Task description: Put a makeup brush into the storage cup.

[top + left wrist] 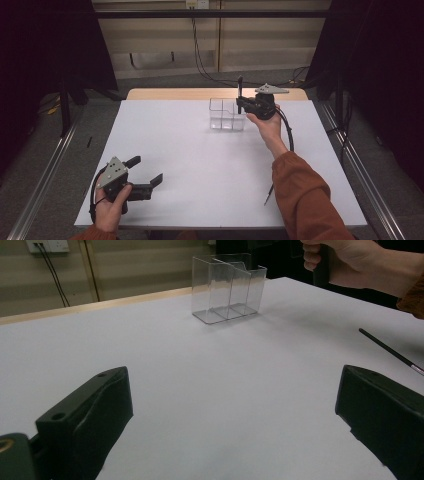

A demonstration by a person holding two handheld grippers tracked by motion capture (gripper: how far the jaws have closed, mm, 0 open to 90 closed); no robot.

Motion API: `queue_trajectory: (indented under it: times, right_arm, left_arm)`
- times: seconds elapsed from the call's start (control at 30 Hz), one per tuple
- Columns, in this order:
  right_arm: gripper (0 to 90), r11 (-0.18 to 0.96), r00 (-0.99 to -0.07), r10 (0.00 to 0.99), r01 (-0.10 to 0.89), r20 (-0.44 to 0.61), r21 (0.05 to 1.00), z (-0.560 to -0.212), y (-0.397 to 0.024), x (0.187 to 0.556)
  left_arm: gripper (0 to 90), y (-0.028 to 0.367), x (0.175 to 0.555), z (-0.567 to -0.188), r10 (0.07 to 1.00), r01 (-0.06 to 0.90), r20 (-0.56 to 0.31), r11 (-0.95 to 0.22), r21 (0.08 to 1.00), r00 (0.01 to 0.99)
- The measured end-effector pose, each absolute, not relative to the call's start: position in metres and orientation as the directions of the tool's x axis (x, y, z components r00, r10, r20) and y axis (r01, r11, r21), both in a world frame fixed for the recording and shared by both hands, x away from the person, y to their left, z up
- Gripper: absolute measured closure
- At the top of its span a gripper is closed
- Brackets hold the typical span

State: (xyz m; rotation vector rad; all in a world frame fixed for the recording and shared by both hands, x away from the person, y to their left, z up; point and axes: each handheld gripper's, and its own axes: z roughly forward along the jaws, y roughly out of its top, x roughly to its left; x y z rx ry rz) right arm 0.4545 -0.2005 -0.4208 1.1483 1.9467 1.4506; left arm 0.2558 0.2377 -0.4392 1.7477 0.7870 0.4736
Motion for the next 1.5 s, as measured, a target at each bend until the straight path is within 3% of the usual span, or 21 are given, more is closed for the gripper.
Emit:
queue_trajectory:
  times: [1.37, 1.5]
  right_arm:
    - [79.3, 0.115, -0.531, 0.837, 0.408, 0.133, 0.906, -0.447, -0.201, 0.454]
    - [75.9, 0.11, -0.532, 0.836, 0.407, 0.137, 0.907, -0.447, -0.203, 0.454]
  left_arm:
    - [2.0, 0.237, 0.257, -0.441, 0.707, 0.28, -0.074, -0.18, 0.943, 0.704]
    - [2.0, 0.238, 0.258, -0.441, 0.708, 0.281, -0.071, -0.184, 0.942, 0.702]
